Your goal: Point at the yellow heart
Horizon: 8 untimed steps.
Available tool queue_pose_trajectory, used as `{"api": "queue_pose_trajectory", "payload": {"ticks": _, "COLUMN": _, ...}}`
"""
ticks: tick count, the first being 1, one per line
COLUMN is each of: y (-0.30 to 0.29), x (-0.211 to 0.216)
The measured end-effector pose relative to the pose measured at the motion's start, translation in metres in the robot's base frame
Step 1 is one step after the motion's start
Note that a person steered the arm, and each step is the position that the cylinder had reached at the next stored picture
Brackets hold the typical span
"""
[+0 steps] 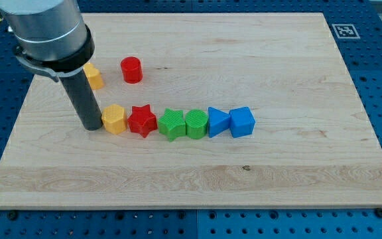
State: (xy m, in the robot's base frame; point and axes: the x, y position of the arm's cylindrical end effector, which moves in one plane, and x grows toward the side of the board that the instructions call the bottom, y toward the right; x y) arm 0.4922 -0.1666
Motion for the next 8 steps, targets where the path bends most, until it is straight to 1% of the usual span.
{"api": "queue_pose_trajectory", "payload": {"ticks": 2, "y": -0.007, "x": -0.03}}
{"api": "queue_pose_trajectory", "payload": {"ticks": 3, "y": 0.006, "x": -0.045}}
{"api": "queue_pose_trajectory", "payload": {"ticks": 4, "y": 0.014, "x": -0.049}}
{"api": "queue_pose_trajectory", "payload": {"ticks": 5, "y": 0.015, "x": -0.067}}
{"api": "queue_pose_trajectory", "payload": {"ticks": 8, "y": 0.015, "x": -0.152}}
